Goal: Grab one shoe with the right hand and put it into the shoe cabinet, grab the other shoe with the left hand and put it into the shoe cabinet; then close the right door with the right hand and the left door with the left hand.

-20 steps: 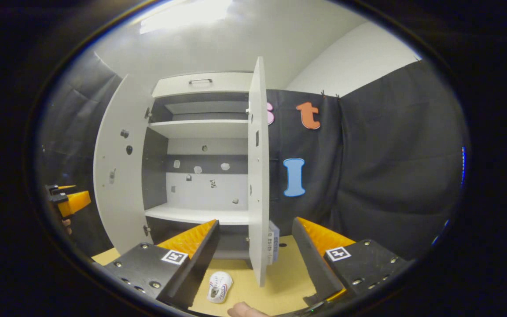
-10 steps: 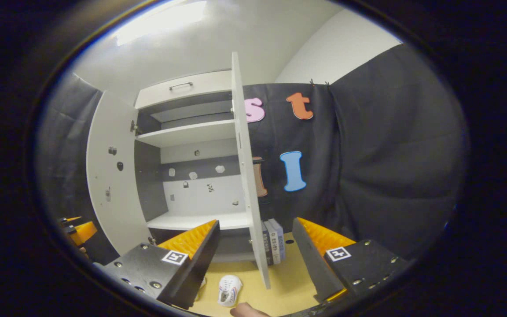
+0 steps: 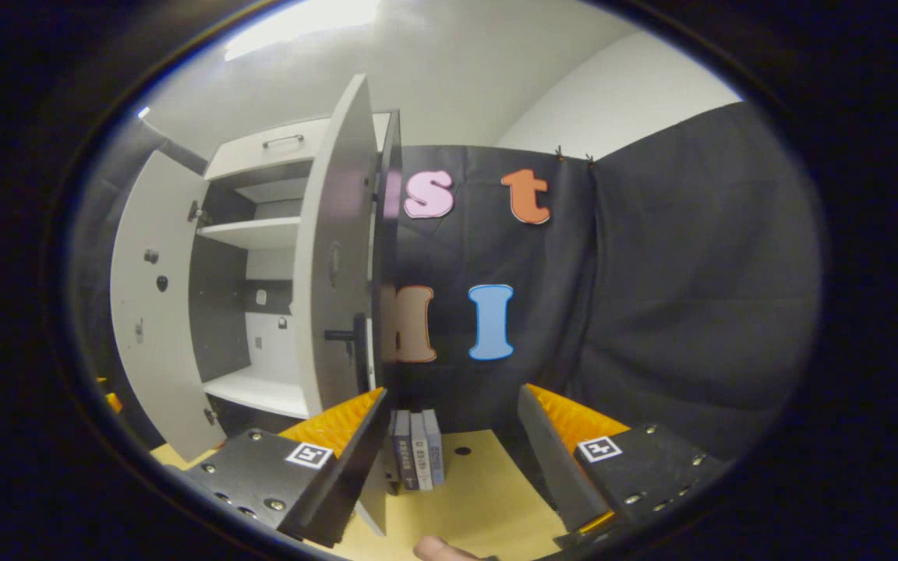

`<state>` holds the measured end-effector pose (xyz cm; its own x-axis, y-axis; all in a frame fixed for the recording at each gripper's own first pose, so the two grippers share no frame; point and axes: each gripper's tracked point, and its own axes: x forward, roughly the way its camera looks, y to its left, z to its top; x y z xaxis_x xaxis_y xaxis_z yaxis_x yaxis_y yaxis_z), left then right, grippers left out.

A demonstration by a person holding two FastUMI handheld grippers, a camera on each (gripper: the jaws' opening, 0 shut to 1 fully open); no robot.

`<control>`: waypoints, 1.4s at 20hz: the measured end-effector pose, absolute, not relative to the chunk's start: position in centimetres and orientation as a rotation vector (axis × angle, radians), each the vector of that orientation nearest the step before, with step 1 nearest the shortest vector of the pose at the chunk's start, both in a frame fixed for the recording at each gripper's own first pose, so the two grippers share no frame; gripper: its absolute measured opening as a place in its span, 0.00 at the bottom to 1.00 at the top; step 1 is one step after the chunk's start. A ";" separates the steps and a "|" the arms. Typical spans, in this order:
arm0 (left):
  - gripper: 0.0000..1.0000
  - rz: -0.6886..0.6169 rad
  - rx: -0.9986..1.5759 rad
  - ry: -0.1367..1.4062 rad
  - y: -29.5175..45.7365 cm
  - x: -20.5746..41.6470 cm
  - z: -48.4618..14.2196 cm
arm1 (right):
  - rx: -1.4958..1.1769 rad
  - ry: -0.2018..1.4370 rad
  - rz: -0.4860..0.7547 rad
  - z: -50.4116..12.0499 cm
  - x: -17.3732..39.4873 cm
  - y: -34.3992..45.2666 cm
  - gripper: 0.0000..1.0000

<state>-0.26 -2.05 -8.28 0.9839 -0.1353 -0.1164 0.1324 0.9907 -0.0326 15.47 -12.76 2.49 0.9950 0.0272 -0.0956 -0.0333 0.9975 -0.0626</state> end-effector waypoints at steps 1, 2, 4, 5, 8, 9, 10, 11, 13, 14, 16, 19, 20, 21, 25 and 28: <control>0.96 -0.142 -0.024 0.121 -2.2 -0.5 -8.4 | -0.075 0.113 0.028 1.9 16.1 -13.1 0.98; 0.96 -0.152 -0.031 0.126 -2.4 -0.7 -8.5 | -0.071 0.129 0.027 1.3 16.3 -13.1 0.94; 0.96 -0.177 -0.051 0.139 -2.9 -0.9 -9.1 | -0.060 0.136 0.070 0.0 15.7 -11.1 0.98; 0.96 -0.178 -0.058 0.149 -2.7 -0.8 -9.5 | -0.060 0.136 0.090 -0.6 15.0 -10.0 0.98; 0.96 -0.176 -0.068 0.178 -2.3 -0.5 -10.5 | -0.057 0.129 0.127 -2.5 12.4 -6.7 0.94; 0.96 -0.177 -0.076 0.179 -2.1 -0.4 -10.7 | -0.065 0.123 0.139 -3.3 11.3 -5.5 0.94; 0.96 -0.174 -0.081 0.176 -1.7 -0.3 -10.8 | -0.071 0.117 0.140 -4.0 10.4 -4.3 0.98; 0.96 -0.166 -0.085 0.172 -1.3 -0.2 -11.0 | -0.072 0.118 0.136 -5.0 9.5 -3.3 0.98; 0.96 -0.153 -0.090 0.168 -0.5 0.1 -11.4 | -0.055 0.121 0.164 -7.3 7.9 -0.4 0.98; 0.97 -0.154 -0.093 0.170 -0.3 0.0 -11.4 | -0.045 0.128 0.185 -8.8 7.3 1.3 0.99; 0.96 -0.168 -0.093 0.160 -0.1 -0.4 -11.4 | -0.053 0.142 0.210 -12.1 6.4 4.3 0.98; 0.96 -0.177 -0.072 0.134 0.0 -0.8 -11.3 | -0.074 0.174 0.220 -17.8 5.7 7.9 0.98; 0.96 -0.171 -0.076 0.133 0.1 -1.0 -11.4 | -0.064 0.192 0.219 -20.0 5.5 9.0 0.98; 0.96 -0.174 -0.087 0.132 0.0 -1.2 -11.6 | -0.050 0.211 0.227 -22.1 5.5 10.3 0.98; 0.96 -0.190 -0.126 0.151 -0.1 -1.2 -12.4 | -0.066 0.346 0.232 -32.4 6.1 14.3 0.98; 0.97 -0.180 -0.176 0.142 0.0 -0.6 -12.8 | -0.061 0.465 0.222 -39.1 6.6 15.8 0.98</control>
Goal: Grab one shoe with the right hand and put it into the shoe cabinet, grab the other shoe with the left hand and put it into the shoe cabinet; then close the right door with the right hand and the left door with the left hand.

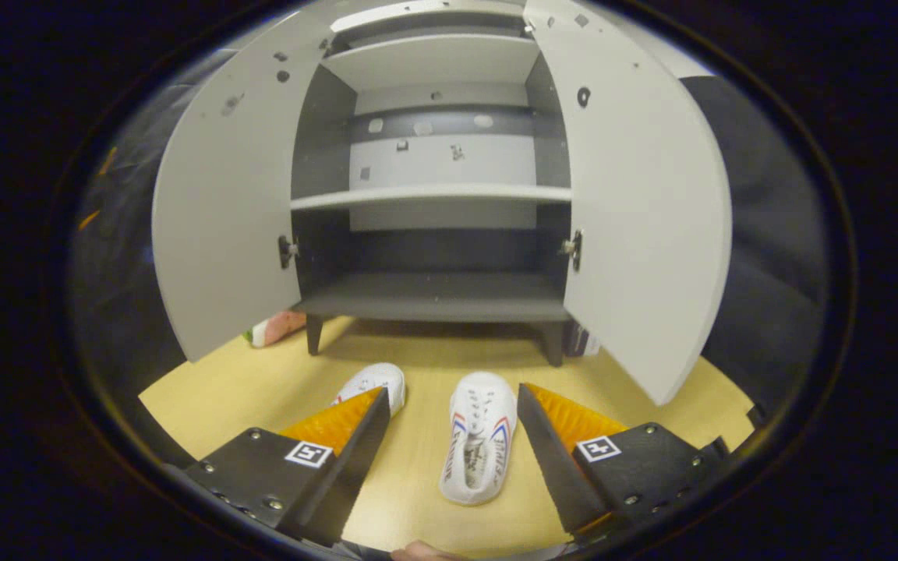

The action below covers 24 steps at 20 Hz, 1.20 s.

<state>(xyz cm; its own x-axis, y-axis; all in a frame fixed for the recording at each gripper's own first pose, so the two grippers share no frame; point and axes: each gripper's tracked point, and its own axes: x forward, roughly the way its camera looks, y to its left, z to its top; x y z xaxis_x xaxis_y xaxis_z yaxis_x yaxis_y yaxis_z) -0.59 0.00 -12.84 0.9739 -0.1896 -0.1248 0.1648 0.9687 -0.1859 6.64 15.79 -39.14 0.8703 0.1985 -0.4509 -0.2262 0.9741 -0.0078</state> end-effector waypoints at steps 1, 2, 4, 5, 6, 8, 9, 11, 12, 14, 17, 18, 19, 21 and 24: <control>0.96 -0.196 -0.198 0.148 -0.5 -0.7 -13.3 | -0.059 0.488 0.217 -40.5 6.9 16.2 0.98; 0.99 -0.220 -0.211 0.159 -1.0 -0.6 -13.8 | -0.056 0.507 0.209 -41.8 7.2 16.5 0.98; 0.96 -0.241 -0.224 0.185 -1.5 -0.2 -15.1 | -0.042 0.551 0.188 -44.0 7.8 17.0 0.98; 0.94 -0.248 -0.225 0.197 -1.7 -0.1 -15.6 | -0.032 0.577 0.171 -45.1 8.0 17.1 0.98; 0.97 -0.254 -0.222 0.204 -1.8 0.1 -16.1 | -0.018 0.600 0.169 -45.9 7.8 17.5 0.96; 0.97 -0.263 -0.219 0.209 -2.1 0.5 -16.5 | -0.017 0.638 0.141 -47.5 8.1 17.4 0.86; 0.97 -0.264 -0.219 0.212 -2.1 0.7 -16.8 | -0.022 0.651 0.118 -48.3 8.5 17.1 0.85; 0.97 -0.270 -0.218 0.215 -2.2 1.0 -17.1 | -0.012 0.684 0.044 -49.8 9.0 15.9 0.67; 0.97 -0.276 -0.217 0.213 -2.4 1.1 -17.2 | -0.004 0.681 0.052 -50.1 9.4 16.2 0.66; 0.97 -0.289 -0.208 0.210 -2.9 1.4 -17.6 | -0.045 0.690 0.012 -50.9 10.3 14.7 0.65; 0.97 -0.291 -0.200 0.221 -3.3 1.5 -18.6 | 0.136 0.704 0.007 -51.6 11.3 15.0 0.17; 0.97 -0.299 -0.205 0.232 -3.7 1.4 -18.9 | 0.161 0.694 0.024 -51.2 11.1 15.2 0.01; 0.97 -0.307 -0.210 0.244 -3.9 1.1 -19.4 | 0.136 0.702 0.064 -51.6 10.9 15.5 0.01; 0.97 -0.317 -0.217 0.269 -4.1 0.5 -20.1 | 0.134 0.678 0.091 -50.7 10.8 15.0 0.01; 0.97 -0.315 -0.207 0.294 -3.8 -0.5 -20.9 | 0.209 0.653 0.108 -50.2 10.1 15.0 0.00</control>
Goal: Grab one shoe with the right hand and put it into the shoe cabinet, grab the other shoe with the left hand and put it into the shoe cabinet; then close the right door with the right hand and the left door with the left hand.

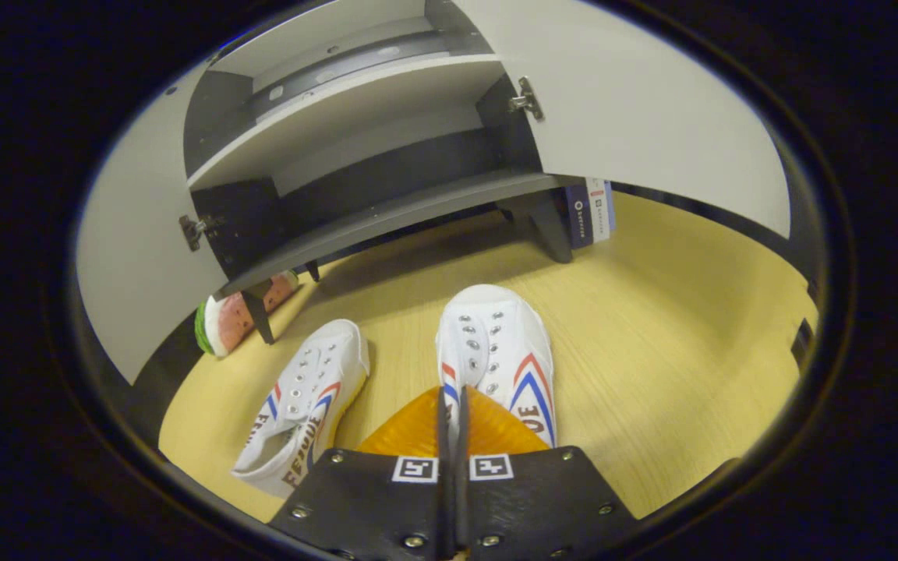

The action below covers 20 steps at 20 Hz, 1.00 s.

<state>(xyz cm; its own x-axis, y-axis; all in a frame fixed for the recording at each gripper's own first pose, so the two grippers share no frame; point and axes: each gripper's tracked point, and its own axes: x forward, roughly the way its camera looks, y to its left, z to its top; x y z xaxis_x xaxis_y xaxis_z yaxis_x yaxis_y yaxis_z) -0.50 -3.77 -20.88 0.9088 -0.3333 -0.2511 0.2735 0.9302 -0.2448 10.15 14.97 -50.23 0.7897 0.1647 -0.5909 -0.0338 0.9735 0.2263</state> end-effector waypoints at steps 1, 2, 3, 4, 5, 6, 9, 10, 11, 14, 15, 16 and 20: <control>0.97 -0.308 -0.202 0.297 -3.5 -0.6 -21.0 | 0.199 0.637 0.117 -49.9 10.1 14.9 0.01; 0.97 -0.303 -0.193 0.298 -3.3 -0.8 -21.0 | 0.180 0.623 0.129 -49.7 10.2 15.0 0.00; 0.97 -0.301 -0.185 0.296 -3.4 -1.0 -20.9 | 0.163 0.612 0.143 -49.3 10.3 15.3 0.01; 0.97 -0.297 -0.175 0.293 -3.4 -1.0 -20.9 | 0.148 0.604 0.156 -49.0 10.0 15.4 0.01; 0.97 -0.288 -0.162 0.292 -3.4 -1.0 -21.0 | 0.136 0.589 0.165 -48.7 10.2 15.4 0.00; 0.97 -0.277 -0.149 0.296 -3.2 -0.9 -21.2 | 0.129 0.583 0.172 -48.9 10.3 15.5 0.00; 0.97 -0.269 -0.123 0.315 -3.0 -1.3 -22.1 | 0.111 0.565 0.177 -48.7 10.5 15.7 0.00; 0.97 -0.269 -0.122 0.318 -3.1 -1.3 -22.2 | 0.116 0.557 0.176 -48.8 10.5 15.6 0.00; 0.97 -0.269 -0.123 0.323 -3.2 -1.2 -22.5 | 0.108 0.547 0.176 -48.5 10.8 15.5 0.00; 0.97 -0.269 -0.122 0.335 -3.3 -0.7 -23.0 | 0.090 0.506 0.177 -46.8 10.9 15.7 0.05; 0.97 -0.267 -0.117 0.338 -3.2 -0.6 -23.4 | 0.084 0.489 0.181 -45.8 11.0 15.7 0.00; 0.97 -0.259 -0.110 0.341 -3.0 -0.3 -23.6 | 0.076 0.474 0.185 -44.3 11.1 15.7 0.00; 0.97 -0.240 -0.097 0.318 -2.7 1.5 -23.1 | 0.040 0.402 0.210 -38.0 12.4 15.7 0.00</control>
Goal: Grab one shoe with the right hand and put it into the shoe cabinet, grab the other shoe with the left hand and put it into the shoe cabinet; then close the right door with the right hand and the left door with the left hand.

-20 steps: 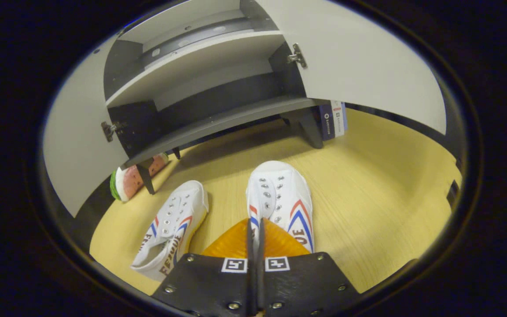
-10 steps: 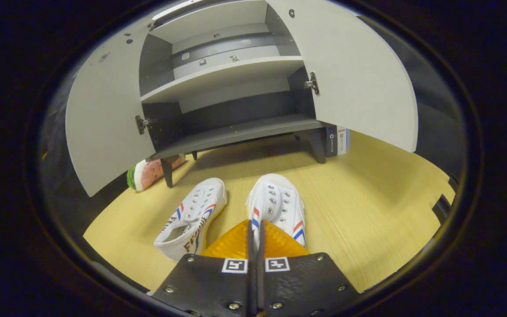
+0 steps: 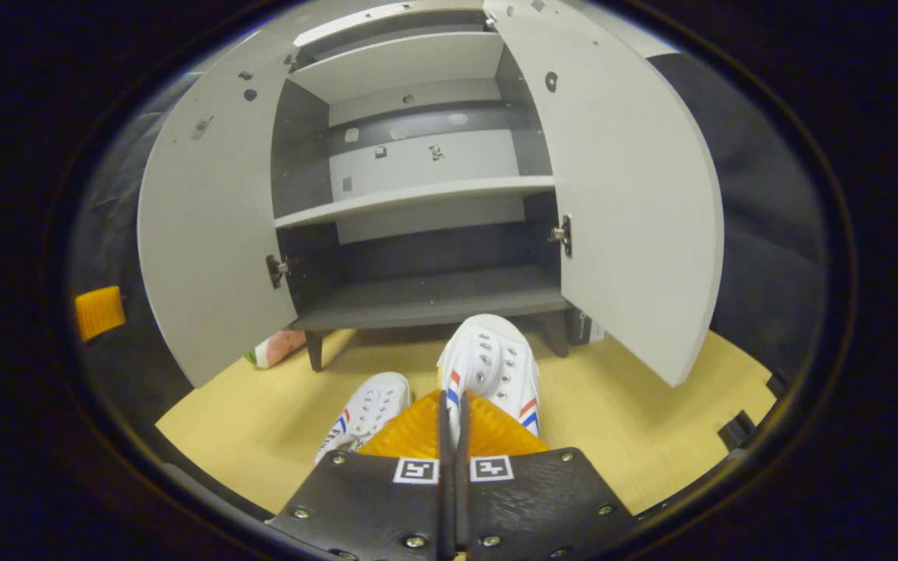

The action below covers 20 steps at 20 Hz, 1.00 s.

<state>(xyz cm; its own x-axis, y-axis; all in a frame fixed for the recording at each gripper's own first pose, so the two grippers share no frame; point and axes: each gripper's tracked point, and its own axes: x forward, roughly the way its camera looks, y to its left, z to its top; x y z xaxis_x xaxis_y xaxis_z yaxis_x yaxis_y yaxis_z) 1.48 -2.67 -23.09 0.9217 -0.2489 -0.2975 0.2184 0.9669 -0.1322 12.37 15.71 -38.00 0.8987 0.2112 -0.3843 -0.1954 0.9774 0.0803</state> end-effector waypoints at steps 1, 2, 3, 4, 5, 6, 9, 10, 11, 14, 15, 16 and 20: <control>0.97 -0.238 -0.093 0.303 -2.5 1.9 -22.8 | 0.030 0.384 0.220 -36.4 12.8 15.8 0.00; 0.97 -0.231 -0.088 0.286 -2.4 2.4 -22.3 | 0.018 0.363 0.231 -34.7 13.1 16.2 0.00; 0.97 -0.220 -0.081 0.272 -2.1 2.9 -21.9 | 0.004 0.340 0.243 -32.8 13.6 16.5 0.00; 0.94 -0.212 -0.077 0.256 -1.9 3.3 -21.4 | -0.014 0.316 0.256 -30.9 14.0 16.9 0.00; 0.97 -0.210 -0.078 0.241 -1.8 3.6 -21.0 | -0.028 0.290 0.268 -29.0 14.5 17.2 0.00; 0.97 -0.213 -0.078 0.230 -1.9 4.0 -20.5 | -0.039 0.264 0.279 -27.2 15.0 17.7 0.00; 0.97 -0.218 -0.075 0.208 -1.7 4.9 -19.7 | -0.074 0.213 0.298 -22.2 17.5 18.7 0.00; 0.97 -0.219 -0.076 0.198 -1.6 5.2 -19.3 | -0.092 0.201 0.302 -20.9 18.6 19.0 0.00; 0.97 -0.218 -0.079 0.192 -1.3 5.3 -19.1 | -0.110 0.190 0.299 -19.6 19.9 19.3 0.00; 0.97 -0.225 -0.067 0.163 -1.2 5.9 -18.5 | -0.153 0.166 0.280 -15.6 23.8 20.0 0.00; 0.97 -0.225 -0.060 0.160 -1.2 5.8 -18.4 | -0.167 0.164 0.277 -14.5 25.3 20.4 0.00; 0.97 -0.231 -0.059 0.160 -1.4 5.9 -18.5 | -0.175 0.165 0.274 -13.5 26.7 20.8 0.00; 0.97 -0.259 -0.073 0.167 -2.7 6.4 -19.0 | -0.178 0.194 0.248 -11.3 33.4 22.5 0.01</control>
